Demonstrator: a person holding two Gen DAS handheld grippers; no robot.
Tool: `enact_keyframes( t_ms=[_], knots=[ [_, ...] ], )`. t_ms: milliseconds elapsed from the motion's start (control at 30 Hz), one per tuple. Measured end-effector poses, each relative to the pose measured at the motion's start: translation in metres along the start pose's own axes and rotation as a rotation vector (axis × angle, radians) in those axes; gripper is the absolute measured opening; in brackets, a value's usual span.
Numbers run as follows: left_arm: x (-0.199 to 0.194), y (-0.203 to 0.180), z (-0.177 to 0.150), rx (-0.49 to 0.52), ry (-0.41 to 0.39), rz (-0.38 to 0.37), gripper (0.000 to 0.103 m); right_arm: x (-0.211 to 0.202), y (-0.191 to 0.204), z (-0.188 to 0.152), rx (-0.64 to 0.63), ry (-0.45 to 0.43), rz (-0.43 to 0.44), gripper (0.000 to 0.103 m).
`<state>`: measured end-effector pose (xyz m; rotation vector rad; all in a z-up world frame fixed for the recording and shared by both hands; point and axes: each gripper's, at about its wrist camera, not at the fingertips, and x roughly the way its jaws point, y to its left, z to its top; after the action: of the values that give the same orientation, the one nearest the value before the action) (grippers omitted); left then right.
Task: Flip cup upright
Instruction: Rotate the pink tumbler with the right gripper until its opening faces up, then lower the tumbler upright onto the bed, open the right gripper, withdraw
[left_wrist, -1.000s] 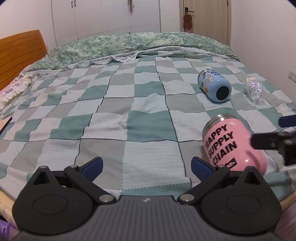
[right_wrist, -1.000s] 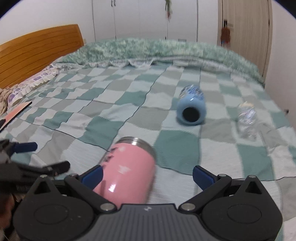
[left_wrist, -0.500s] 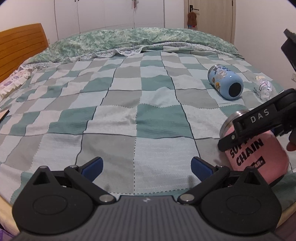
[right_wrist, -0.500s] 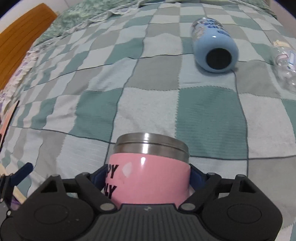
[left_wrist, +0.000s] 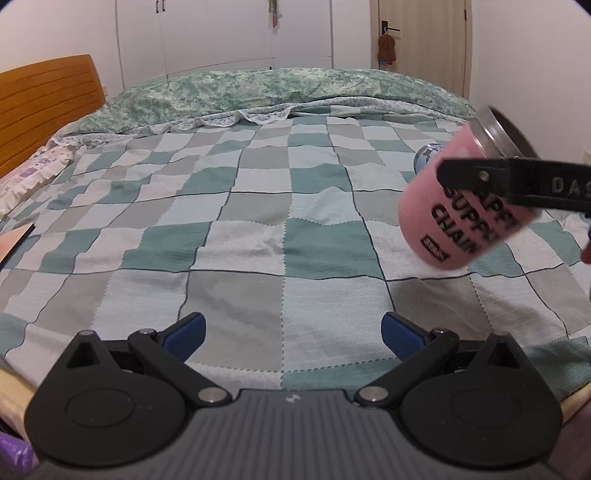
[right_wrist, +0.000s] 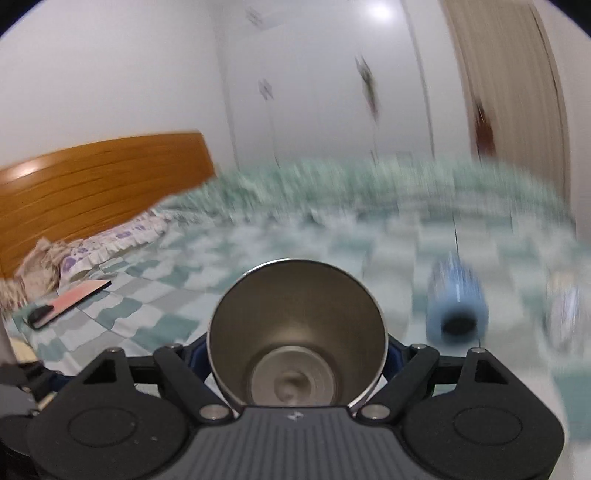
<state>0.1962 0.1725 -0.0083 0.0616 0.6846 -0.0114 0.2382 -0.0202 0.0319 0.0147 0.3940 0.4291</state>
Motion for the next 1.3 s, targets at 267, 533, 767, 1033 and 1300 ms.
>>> enact_keyframes(
  t_ms=[267,533,767,1033,1300],
  knots=[
    [0.000,0.003,-0.007,-0.023,0.007,0.013,0.103,0.040,0.022,-0.004,-0.113,0.136,-0.007,0.084],
    [0.005,0.010,-0.020,-0.067,0.026,0.011,0.103,0.055,0.016,-0.040,-0.100,0.107,0.017,0.083],
    [-0.009,0.006,-0.020,-0.072,0.000,0.026,0.103,0.042,0.016,-0.041,-0.120,0.035,0.005,0.094],
    [-0.054,-0.017,-0.021,-0.075,-0.082,0.024,0.103,-0.032,0.000,-0.029,-0.073,-0.122,-0.014,0.100],
    [-0.124,-0.080,-0.038,-0.058,-0.282,-0.044,0.103,-0.166,-0.043,-0.050,-0.042,-0.267,-0.175,0.103]
  ],
)
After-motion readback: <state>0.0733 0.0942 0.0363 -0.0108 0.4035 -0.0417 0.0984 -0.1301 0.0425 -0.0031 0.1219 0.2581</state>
